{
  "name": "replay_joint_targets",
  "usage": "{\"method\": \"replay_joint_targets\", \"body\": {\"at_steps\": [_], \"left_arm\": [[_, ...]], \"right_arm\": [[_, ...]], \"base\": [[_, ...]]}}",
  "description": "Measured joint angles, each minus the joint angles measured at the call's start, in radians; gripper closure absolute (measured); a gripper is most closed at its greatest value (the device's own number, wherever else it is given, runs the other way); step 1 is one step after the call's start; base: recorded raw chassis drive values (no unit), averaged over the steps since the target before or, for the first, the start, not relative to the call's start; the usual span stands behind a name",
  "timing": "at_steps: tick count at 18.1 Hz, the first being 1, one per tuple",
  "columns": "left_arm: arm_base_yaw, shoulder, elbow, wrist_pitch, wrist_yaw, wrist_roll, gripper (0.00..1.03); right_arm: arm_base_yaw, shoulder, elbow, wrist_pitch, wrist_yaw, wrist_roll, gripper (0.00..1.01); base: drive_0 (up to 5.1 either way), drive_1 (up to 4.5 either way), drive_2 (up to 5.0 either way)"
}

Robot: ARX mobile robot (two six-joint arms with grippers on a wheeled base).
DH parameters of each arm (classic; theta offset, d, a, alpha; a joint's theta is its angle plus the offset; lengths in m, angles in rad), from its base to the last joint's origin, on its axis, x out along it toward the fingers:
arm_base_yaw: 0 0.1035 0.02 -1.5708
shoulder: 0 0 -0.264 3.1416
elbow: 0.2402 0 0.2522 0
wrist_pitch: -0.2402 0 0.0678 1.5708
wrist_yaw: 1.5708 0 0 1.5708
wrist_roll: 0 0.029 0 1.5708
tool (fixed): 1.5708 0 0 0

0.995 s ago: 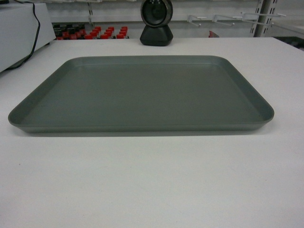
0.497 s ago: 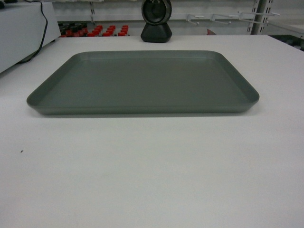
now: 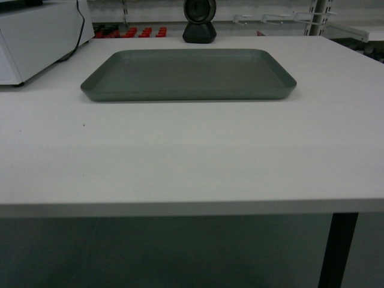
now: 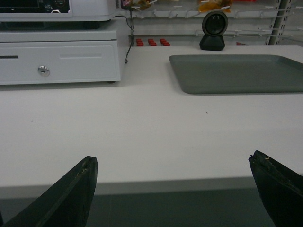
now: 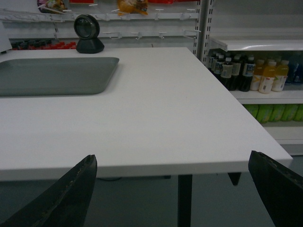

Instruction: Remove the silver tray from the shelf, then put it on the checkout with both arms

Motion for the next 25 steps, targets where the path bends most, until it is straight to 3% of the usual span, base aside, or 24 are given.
{"method": "replay_joint_targets", "body": {"at_steps": [2,25], "left_arm": [[0.000,0.000,0.000,-0.003,0.000,0.000,0.05],[0.000,0.000,0.000,0.000,0.000,0.001,0.05]], "right_arm": [[0.000,0.000,0.000,0.000,0.000,0.000,0.03],[0.000,-0.003,0.000,-0.001,0.000,0.000,0.03]], "base": [[0.0,0.00,0.0],[0.1,-4.17,4.3]]}}
